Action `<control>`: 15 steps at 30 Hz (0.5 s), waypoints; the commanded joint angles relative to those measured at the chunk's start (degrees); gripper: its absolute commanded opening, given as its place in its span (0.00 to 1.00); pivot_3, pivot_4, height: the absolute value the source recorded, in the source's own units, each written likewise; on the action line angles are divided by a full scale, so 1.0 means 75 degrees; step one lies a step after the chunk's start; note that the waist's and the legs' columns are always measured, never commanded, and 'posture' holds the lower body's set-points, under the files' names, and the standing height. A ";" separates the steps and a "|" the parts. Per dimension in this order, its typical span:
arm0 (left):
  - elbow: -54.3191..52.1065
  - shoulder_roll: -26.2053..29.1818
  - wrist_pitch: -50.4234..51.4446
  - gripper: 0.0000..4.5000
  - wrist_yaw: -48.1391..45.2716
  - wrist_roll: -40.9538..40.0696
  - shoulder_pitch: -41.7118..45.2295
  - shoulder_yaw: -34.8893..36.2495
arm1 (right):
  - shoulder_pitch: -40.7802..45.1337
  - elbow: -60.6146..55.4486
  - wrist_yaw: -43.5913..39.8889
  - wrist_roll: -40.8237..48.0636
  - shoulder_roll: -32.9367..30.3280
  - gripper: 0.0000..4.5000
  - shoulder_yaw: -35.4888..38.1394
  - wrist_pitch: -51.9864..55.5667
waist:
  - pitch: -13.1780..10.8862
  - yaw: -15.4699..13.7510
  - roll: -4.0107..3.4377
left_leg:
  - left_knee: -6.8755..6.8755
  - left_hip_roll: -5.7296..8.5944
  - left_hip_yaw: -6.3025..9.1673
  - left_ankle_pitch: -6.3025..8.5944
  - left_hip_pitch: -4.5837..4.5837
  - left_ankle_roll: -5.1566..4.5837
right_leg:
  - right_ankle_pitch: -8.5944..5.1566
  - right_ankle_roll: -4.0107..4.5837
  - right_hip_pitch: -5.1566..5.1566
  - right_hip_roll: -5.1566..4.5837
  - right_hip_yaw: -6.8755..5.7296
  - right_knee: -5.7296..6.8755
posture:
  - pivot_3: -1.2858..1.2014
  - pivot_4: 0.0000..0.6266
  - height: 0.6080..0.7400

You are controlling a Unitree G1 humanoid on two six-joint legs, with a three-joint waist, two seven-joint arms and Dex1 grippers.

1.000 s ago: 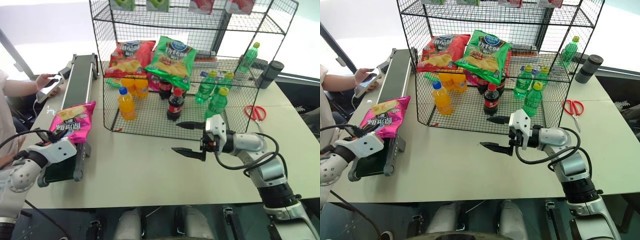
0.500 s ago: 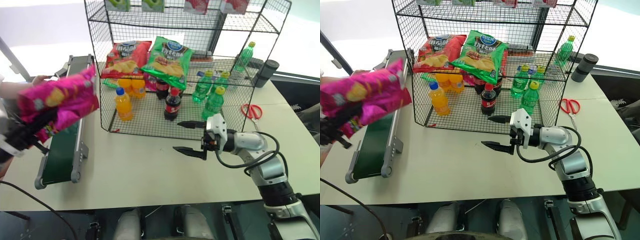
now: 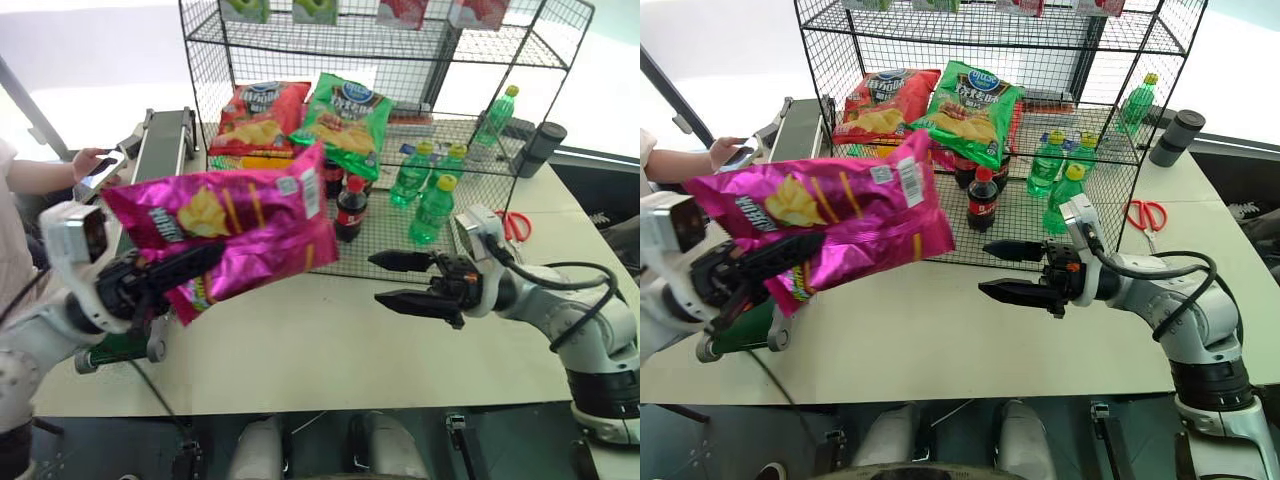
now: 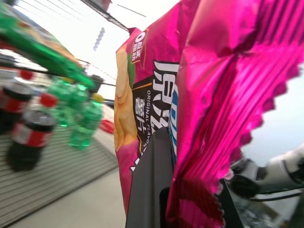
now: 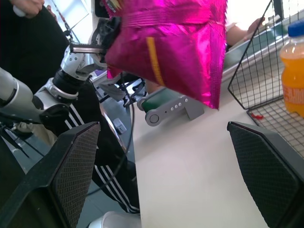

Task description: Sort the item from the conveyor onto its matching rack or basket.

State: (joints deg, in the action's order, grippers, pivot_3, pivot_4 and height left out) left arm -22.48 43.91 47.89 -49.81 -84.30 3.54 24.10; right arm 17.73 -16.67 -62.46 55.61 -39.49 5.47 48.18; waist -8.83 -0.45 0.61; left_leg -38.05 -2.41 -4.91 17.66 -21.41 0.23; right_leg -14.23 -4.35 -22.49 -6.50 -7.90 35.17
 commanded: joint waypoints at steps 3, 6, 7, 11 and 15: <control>0.0435 -0.0206 0.0651 0.00 -0.0364 -0.0487 0.0804 -0.0788 | 0.0072 -0.0019 0.0560 0.0562 0.0264 1.00 0.0434 0.0285 | 0.0000 -0.0010 0.0000 | 0.0000 0.0000 0.0001 -0.0001 -0.0002 0.0000 | 0.0000 0.0000 -0.0002 0.0006 0.0001 0.0000 | 0.52 0.24 1.00; 0.0710 -0.0356 0.0855 0.00 -0.0567 -0.0345 0.1177 -0.1141 | 0.0067 -0.0266 0.0655 0.0997 0.0305 1.00 0.0535 0.0548 | 0.0000 -0.0030 0.0000 | -0.0001 0.0003 0.0000 -0.0001 -0.0002 0.0000 | 0.0000 -0.0001 0.0000 0.0005 0.0002 -0.0001 | 0.52 0.24 1.00; 0.0784 -0.0422 0.0873 0.00 -0.0652 -0.0208 0.1295 -0.1276 | 0.0067 -0.0386 0.0693 0.1229 0.0293 1.00 0.0567 0.0683 | 0.0000 -0.0031 0.0000 | -0.0001 0.0004 0.0000 -0.0001 -0.0002 0.0000 | 0.0000 -0.0001 0.0000 0.0005 0.0002 -0.0002 | 0.52 0.24 1.00; 0.1091 -0.0704 0.0901 0.00 -0.0844 0.0105 0.1713 -0.1560 | 0.0091 -0.0718 0.0886 0.1637 0.0172 1.00 0.0494 0.1074 | 0.0001 -0.0037 0.0001 | -0.0001 0.0006 0.0003 -0.0001 -0.0005 0.0000 | 0.0000 -0.0001 0.0001 0.0005 0.0002 -0.0004 | 0.52 0.24 1.00; 0.1184 -0.0893 0.0783 0.00 -0.1009 0.0574 0.1873 -0.1705 | 0.0075 -0.0852 0.1083 0.1821 0.0155 1.00 0.0329 0.1379 | 0.0001 -0.0021 0.0002 | -0.0001 0.0006 0.0002 -0.0001 -0.0005 -0.0001 | 0.0000 -0.0001 0.0000 0.0005 0.0002 -0.0005 | 0.52 0.24 1.00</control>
State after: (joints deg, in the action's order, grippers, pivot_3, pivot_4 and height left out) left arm -13.36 37.58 54.58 -56.16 -81.25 16.71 11.60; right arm 17.83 -21.13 -54.80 66.85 -37.54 7.86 57.36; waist -8.83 -0.61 0.62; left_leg -38.05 -2.37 -4.89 17.66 -21.45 0.23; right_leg -14.23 -4.36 -22.50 -6.46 -7.88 35.13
